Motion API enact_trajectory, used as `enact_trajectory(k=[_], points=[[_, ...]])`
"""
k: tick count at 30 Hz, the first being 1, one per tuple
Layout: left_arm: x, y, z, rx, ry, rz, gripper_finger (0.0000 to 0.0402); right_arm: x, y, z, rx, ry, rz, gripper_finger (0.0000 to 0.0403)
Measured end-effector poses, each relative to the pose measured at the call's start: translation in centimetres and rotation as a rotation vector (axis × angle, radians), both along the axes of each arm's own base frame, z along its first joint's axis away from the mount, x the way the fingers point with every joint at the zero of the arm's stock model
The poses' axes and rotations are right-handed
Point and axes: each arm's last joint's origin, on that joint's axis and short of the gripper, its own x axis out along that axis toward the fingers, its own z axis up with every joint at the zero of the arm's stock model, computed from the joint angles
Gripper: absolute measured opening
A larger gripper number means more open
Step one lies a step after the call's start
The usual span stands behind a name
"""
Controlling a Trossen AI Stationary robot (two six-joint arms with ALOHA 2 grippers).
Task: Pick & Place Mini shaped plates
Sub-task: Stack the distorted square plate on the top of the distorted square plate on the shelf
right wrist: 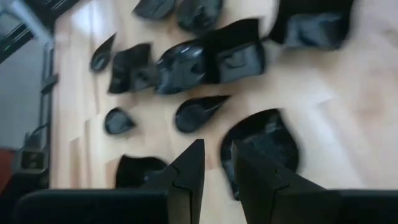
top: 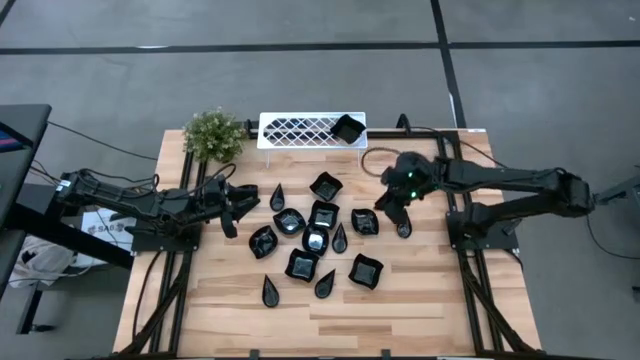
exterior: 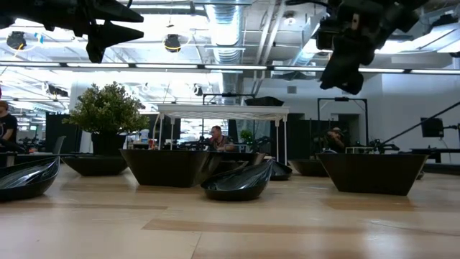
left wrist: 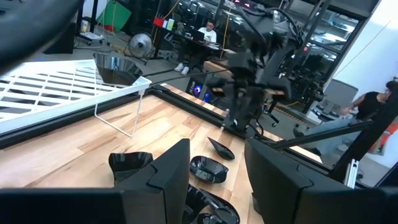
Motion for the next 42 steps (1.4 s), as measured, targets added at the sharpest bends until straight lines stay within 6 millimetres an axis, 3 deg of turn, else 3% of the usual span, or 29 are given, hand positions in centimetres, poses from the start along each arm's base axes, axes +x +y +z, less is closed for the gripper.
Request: enact_trajectory(k=[10, 20, 24, 30, 42], points=[[0.0, 0.0, 0.0, 0.04, 0.013, -0.013, 0.0155, 2.0, 5.1, -0.5, 0.191, 0.05, 0.153, 0.0077], [0.0, 0.0, 0.0, 0.039, 0.013, -0.014, 0.0155, 1.2, 10.8, -0.9, 0.004, 0.06, 0.142, 0.0065], [0.0, 0.0, 0.0, 0.039, 0.013, -0.014, 0.0155, 1.6, 11.1, -1.3, -0.08, 0.055, 0.146, 0.0062], [0.0, 0.0, 0.0, 0.032, 0.01, -0.013, 0.0155, 2.9, 11.0, -3.7, -0.011, 0.193, 0.083, 0.0075], [0.0, 0.0, 0.0, -0.015, -0.003, -0.005, 0.0155, 6.5, 12.5, -5.7, -0.058, 0.29, 0.122, 0.0173]])
